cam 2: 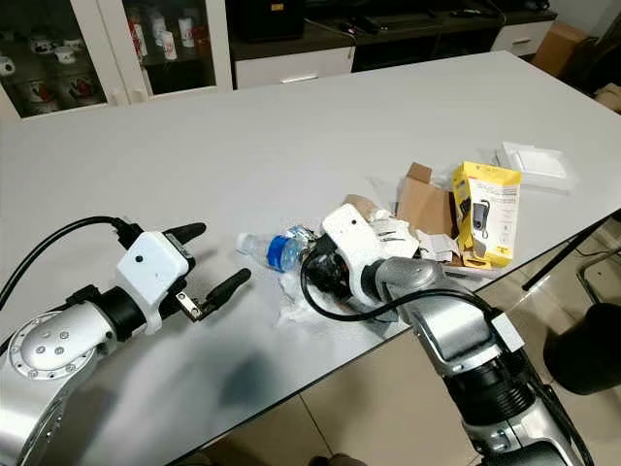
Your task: Picking trash to rubbish bin
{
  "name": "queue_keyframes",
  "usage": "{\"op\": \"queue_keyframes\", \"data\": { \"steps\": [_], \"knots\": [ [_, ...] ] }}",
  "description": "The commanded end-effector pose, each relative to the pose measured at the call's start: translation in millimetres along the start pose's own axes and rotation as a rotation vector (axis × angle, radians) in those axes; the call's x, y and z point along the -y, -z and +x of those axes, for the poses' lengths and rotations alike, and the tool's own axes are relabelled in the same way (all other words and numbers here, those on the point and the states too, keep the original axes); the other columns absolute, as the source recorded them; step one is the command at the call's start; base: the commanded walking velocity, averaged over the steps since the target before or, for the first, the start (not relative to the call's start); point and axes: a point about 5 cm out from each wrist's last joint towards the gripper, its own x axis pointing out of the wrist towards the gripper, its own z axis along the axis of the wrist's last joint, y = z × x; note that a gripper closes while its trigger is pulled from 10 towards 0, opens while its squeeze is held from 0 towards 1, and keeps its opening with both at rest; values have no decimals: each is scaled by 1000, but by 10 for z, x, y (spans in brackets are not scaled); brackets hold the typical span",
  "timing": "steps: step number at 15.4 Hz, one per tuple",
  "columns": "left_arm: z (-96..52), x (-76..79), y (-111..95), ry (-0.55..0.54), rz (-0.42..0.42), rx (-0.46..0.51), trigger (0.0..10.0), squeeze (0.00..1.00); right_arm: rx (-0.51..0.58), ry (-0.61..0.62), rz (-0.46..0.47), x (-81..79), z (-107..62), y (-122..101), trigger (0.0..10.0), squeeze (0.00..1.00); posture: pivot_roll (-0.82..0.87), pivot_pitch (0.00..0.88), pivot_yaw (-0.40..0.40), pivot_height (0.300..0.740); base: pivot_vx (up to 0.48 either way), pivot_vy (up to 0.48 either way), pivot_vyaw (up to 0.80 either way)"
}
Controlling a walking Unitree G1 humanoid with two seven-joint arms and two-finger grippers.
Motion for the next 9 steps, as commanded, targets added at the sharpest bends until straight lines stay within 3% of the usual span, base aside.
{"op": "queue_keyframes", "data": {
  "steps": [1, 9],
  "knots": [
    [10, 37, -22, 22, 14, 11, 10000, 0, -30, 1, 27, 57, -15, 52, 0, 0, 54, 64, -114, 740, 0, 0, 0],
    [1, 49, -10, 26, 16, 5, 10000, 0, -47, -27, 44, 29, -10, 81, 0, 0, 57, 66, -118, 740, 0, 0, 0]
  ]
}}
